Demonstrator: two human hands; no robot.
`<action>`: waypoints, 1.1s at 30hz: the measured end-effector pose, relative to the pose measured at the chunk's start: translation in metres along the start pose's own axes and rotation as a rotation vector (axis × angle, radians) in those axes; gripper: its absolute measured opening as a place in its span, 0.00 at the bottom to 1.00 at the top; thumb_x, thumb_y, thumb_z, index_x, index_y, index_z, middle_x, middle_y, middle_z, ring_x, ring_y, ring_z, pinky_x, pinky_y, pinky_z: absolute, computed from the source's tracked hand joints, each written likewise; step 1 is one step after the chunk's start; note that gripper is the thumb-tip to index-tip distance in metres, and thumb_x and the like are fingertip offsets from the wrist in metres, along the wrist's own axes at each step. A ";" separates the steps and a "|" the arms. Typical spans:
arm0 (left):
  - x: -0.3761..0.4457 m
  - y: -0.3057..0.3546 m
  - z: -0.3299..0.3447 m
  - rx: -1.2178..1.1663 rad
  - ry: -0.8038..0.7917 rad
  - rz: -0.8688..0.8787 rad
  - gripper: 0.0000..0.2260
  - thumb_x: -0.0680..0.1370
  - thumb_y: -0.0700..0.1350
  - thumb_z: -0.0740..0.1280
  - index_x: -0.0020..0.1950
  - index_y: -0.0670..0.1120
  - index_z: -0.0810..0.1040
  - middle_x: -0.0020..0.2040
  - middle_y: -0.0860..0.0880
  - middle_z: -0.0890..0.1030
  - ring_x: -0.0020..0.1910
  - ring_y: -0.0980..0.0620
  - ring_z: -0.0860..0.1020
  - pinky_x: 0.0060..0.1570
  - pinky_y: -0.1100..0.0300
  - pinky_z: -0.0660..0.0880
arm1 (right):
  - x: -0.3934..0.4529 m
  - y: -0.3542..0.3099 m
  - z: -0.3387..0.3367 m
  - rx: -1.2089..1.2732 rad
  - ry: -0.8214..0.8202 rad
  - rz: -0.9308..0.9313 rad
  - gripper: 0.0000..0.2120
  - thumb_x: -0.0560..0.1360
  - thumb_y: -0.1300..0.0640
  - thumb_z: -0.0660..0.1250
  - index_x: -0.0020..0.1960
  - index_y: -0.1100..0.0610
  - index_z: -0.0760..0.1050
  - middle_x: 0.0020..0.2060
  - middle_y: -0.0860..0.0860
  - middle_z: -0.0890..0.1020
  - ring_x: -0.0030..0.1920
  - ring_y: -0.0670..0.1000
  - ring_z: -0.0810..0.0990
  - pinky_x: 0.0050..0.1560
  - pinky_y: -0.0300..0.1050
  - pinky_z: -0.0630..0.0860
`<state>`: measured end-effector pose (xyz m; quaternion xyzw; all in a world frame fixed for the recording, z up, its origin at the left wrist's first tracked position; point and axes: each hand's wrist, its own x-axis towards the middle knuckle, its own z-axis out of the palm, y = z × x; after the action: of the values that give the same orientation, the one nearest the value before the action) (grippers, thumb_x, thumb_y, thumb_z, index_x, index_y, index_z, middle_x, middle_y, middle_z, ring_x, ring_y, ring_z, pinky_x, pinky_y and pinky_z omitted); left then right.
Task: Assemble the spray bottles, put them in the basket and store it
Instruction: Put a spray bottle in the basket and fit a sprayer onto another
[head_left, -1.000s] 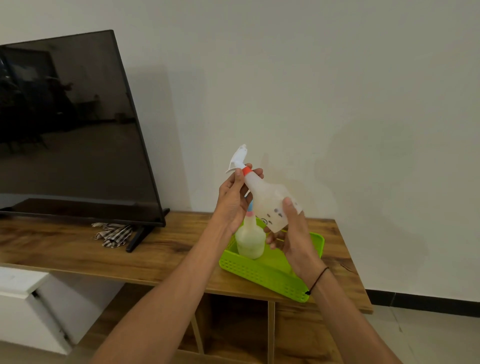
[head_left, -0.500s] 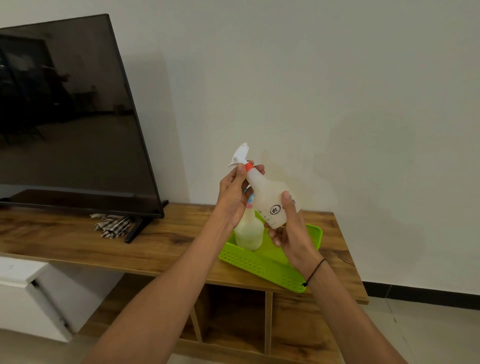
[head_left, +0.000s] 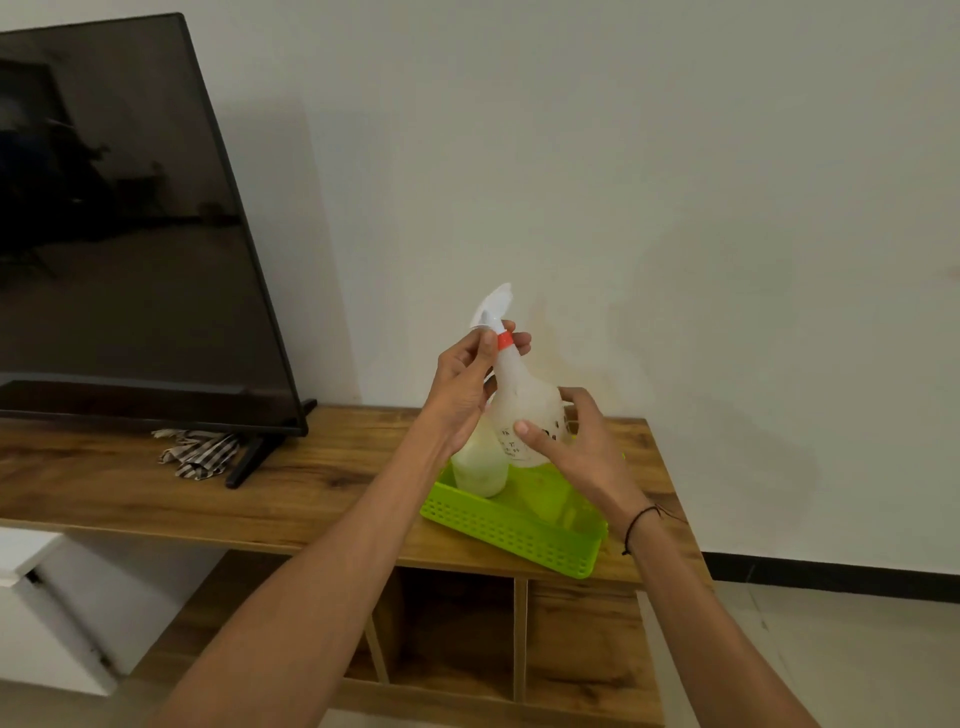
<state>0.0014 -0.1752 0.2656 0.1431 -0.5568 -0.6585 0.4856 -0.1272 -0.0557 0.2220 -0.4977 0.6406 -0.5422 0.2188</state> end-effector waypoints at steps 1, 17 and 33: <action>-0.002 -0.002 0.002 0.016 -0.041 -0.003 0.14 0.86 0.49 0.63 0.65 0.43 0.80 0.63 0.41 0.85 0.69 0.46 0.81 0.61 0.52 0.80 | 0.001 0.001 -0.003 -0.077 -0.008 -0.023 0.38 0.68 0.37 0.79 0.72 0.46 0.66 0.59 0.45 0.78 0.56 0.43 0.79 0.51 0.44 0.81; -0.031 -0.078 -0.013 0.948 -0.206 -0.121 0.19 0.85 0.46 0.65 0.76 0.44 0.73 0.70 0.46 0.80 0.69 0.47 0.77 0.69 0.52 0.74 | 0.021 0.033 0.019 -0.616 -0.059 0.058 0.33 0.65 0.49 0.80 0.63 0.57 0.70 0.55 0.58 0.82 0.56 0.64 0.83 0.49 0.56 0.81; -0.020 -0.090 -0.027 1.301 0.047 -0.056 0.23 0.80 0.51 0.73 0.71 0.41 0.80 0.67 0.41 0.82 0.65 0.42 0.80 0.63 0.49 0.77 | 0.016 0.026 0.030 -0.798 -0.096 0.107 0.40 0.63 0.44 0.84 0.64 0.63 0.71 0.57 0.61 0.82 0.59 0.64 0.83 0.50 0.53 0.79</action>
<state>-0.0123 -0.1834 0.1707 0.4368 -0.8271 -0.1958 0.2946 -0.1200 -0.0861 0.1930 -0.5344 0.8149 -0.2148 0.0659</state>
